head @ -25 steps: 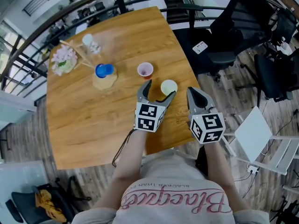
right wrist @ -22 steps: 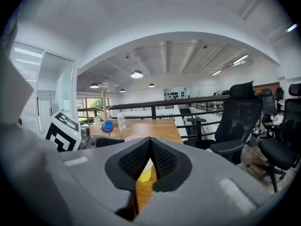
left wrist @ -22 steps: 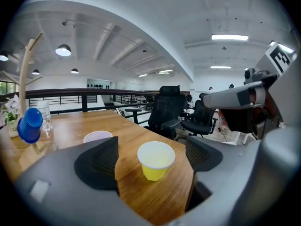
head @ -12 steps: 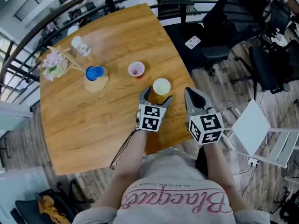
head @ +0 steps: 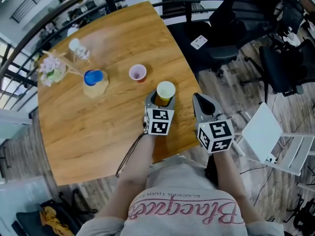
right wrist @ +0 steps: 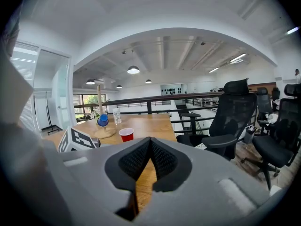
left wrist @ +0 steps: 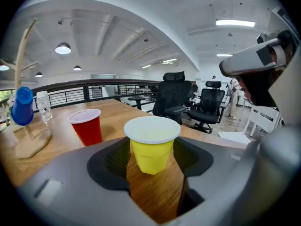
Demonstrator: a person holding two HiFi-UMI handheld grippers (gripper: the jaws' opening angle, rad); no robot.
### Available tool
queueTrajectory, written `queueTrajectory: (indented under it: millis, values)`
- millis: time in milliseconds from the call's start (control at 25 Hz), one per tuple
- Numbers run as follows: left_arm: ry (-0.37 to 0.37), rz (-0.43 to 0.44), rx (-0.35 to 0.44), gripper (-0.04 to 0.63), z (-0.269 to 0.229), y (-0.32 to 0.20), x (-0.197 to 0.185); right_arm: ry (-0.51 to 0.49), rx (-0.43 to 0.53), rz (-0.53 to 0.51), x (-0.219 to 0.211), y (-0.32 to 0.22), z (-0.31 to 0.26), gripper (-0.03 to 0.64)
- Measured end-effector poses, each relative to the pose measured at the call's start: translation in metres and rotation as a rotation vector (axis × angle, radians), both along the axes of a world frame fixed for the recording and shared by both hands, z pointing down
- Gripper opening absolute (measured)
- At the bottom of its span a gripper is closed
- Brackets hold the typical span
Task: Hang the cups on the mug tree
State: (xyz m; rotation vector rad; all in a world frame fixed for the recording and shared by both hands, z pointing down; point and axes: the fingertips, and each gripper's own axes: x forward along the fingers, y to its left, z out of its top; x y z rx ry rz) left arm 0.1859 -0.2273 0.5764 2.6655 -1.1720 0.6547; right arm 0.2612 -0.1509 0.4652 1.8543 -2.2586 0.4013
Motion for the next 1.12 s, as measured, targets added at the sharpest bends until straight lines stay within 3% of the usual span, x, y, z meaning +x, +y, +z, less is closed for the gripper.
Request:
queueTrajectory:
  millis: [480, 1120]
  values:
    - [0.049, -0.065, 0.052, 0.296, -0.044, 0.002, -0.034, -0.072, 0.001, -0.030, -0.023, -0.013, -0.011, 0.002]
    - [0.072, -0.188, 0.149, 0.295, -0.105, -0.004, -0.138, -0.122, 0.054, -0.143, -0.113, -0.043, -0.044, 0.002]
